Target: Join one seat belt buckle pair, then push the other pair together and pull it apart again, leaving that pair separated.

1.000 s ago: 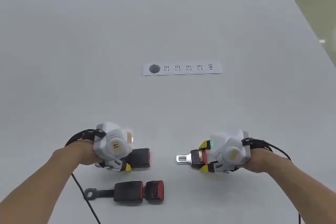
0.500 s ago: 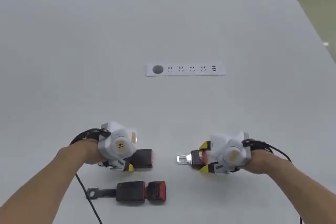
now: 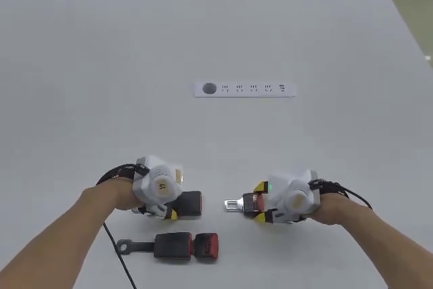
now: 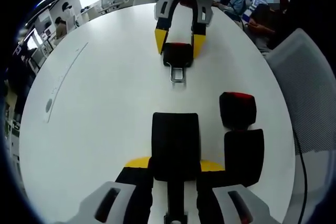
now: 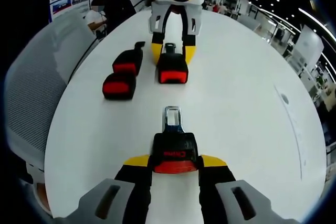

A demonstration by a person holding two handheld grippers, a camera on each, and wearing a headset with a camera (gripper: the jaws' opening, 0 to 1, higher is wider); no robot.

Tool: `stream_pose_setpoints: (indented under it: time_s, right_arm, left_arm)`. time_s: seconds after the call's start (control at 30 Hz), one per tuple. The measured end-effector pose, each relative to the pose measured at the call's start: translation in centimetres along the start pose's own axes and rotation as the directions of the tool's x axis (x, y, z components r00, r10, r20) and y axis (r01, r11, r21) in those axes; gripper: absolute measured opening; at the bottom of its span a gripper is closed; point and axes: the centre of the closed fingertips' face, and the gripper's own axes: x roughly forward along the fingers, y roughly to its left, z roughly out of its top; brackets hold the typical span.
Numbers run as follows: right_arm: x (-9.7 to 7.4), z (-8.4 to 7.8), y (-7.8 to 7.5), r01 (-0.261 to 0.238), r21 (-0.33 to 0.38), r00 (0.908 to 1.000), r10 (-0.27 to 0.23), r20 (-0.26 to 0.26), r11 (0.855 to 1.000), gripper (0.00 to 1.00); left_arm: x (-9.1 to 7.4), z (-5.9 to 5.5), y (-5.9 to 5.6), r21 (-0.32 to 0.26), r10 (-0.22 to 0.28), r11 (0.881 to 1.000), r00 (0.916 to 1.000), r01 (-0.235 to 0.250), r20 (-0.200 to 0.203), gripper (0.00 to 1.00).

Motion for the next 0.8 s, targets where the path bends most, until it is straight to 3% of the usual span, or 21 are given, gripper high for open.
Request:
stream_pose_setpoints:
  time_s: [0.57,0.8]
  right_arm:
    - [1.1,2.0,-0.1,-0.008,0.006,0.9998,0.008,0.02,1.0,0.31]
    - [1.6,2.7,-0.1,-0.016,0.005,0.9995,0.016,0.027,1.0,0.31]
  left_arm:
    - [0.0,0.1,-0.1,-0.006,0.0,1.0,1.0,0.0,-0.002,0.32]
    - [0.5,-0.4,0.3,-0.005,-0.001,1.0,1.0,0.001,0.001,0.32]
